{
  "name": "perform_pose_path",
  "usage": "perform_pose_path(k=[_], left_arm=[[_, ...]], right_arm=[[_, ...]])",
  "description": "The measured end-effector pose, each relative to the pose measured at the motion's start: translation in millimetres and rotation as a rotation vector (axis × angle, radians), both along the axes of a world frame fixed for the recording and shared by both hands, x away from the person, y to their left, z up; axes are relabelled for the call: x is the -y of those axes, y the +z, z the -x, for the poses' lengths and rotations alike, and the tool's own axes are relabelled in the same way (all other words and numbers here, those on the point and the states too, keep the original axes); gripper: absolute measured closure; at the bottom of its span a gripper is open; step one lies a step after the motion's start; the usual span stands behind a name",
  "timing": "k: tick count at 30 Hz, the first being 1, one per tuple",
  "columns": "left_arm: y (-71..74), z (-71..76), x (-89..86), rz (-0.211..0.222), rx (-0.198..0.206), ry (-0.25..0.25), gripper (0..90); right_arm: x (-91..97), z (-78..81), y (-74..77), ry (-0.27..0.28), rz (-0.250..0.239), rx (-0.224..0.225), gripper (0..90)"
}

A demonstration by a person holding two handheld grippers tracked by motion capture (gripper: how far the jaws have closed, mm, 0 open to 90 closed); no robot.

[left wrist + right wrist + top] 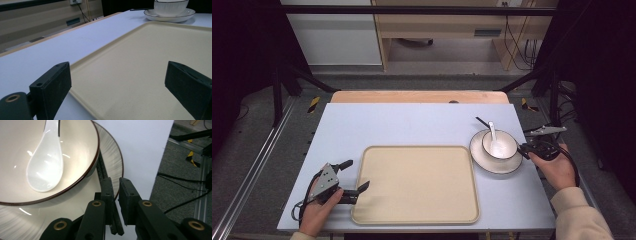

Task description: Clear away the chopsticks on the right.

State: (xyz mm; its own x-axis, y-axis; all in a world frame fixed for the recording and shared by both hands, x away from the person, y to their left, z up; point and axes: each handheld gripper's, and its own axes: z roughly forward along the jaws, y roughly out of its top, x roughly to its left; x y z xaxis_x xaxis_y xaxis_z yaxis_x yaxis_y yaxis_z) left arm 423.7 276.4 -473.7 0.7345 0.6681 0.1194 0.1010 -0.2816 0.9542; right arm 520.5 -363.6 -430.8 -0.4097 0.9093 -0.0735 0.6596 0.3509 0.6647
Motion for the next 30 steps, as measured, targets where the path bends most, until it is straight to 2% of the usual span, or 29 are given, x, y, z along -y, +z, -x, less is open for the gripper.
perform_pose_path(k=[2, 6, 10, 12, 21, 24, 27, 28, 29, 30], left_arm=[[-0.1, 0.0, 0.1, 0.000, 0.000, 0.001, 6.5], [-0.2, -0.1, 0.2, 0.000, 0.000, 0.001, 6.5], [-0.3, -0.1, 0.3, -0.002, 0.000, -0.001, 6.5], [0.0, 0.1, 0.0, -0.002, -0.001, 0.001, 6.6], [-0.4, 0.1, 0.7, -0.004, -0.004, -0.002, 6.6], [0.1, 0.4, 0.1, -0.006, 0.000, 0.002, 6.7], [0.4, 0.5, -0.5, 0.000, 0.001, 0.006, 6.7], [0.6, 0.5, -0.8, 0.000, 0.002, 0.006, 6.8], [0.6, 0.5, -0.8, 0.000, 0.002, 0.006, 6.8], [0.7, 0.6, -0.6, 0.000, 0.005, 0.008, 6.8]], right_arm=[[-0.8, -0.7, -2.5, 0.010, 0.015, -0.004, 81.6], [-0.3, -3.2, -4.0, 0.004, 0.015, 0.000, 82.2], [-0.7, -8.1, -10.5, 0.006, 0.037, -0.021, 81.6], [-3.5, -8.4, -12.6, 0.022, 0.073, -0.007, 83.3], [-1.8, -1.2, -8.2, 0.011, 0.076, 0.031, 85.9], [-1.5, 3.8, -3.7, 0.001, 0.065, 0.064, 85.9], [-0.4, 13.1, 8.6, -0.033, 0.034, 0.122, 86.0], [-1.7, 22.7, 19.9, -0.047, 0.014, 0.173, 86.0], [-1.7, 22.7, 19.9, -0.047, 0.014, 0.173, 86.0], [-8.4, 35.6, 34.0, -0.058, 0.008, 0.227, 85.9]])
